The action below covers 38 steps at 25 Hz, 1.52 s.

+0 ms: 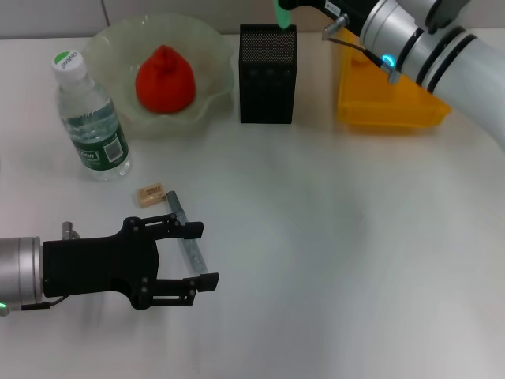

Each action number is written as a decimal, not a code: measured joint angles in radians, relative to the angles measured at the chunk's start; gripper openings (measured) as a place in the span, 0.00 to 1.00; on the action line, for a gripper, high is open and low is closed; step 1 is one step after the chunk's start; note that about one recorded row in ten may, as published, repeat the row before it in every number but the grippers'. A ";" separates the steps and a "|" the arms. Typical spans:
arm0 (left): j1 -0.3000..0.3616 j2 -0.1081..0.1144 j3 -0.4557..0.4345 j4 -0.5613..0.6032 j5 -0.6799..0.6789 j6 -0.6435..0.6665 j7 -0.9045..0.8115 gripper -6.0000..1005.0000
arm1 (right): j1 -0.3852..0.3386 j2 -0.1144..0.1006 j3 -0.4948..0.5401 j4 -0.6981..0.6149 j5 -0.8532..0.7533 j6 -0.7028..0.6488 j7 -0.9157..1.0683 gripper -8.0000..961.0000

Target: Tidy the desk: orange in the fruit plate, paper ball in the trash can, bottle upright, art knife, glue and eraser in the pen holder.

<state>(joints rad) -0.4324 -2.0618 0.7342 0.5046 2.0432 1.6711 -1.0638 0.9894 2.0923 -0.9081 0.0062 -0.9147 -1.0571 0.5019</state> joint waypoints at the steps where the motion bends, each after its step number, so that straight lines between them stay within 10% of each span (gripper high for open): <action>1: 0.000 0.000 0.000 0.000 0.000 0.000 0.000 0.71 | 0.003 0.000 -0.001 0.000 -0.001 -0.002 0.006 0.20; 20: -0.007 -0.001 0.000 0.001 0.000 0.006 -0.014 0.70 | 0.011 0.000 0.002 -0.006 0.001 0.018 0.012 0.20; 28: -0.013 0.000 -0.001 0.006 0.000 0.007 -0.025 0.69 | 0.007 0.000 0.007 -0.006 0.003 0.009 0.015 0.57; 38: -0.014 0.002 -0.001 0.006 0.000 0.012 -0.025 0.69 | -0.027 0.000 -0.003 -0.047 0.002 -0.011 0.147 0.72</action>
<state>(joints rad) -0.4465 -2.0601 0.7332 0.5111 2.0433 1.6834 -1.0892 0.9620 2.0923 -0.9108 -0.0404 -0.9124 -1.0677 0.6491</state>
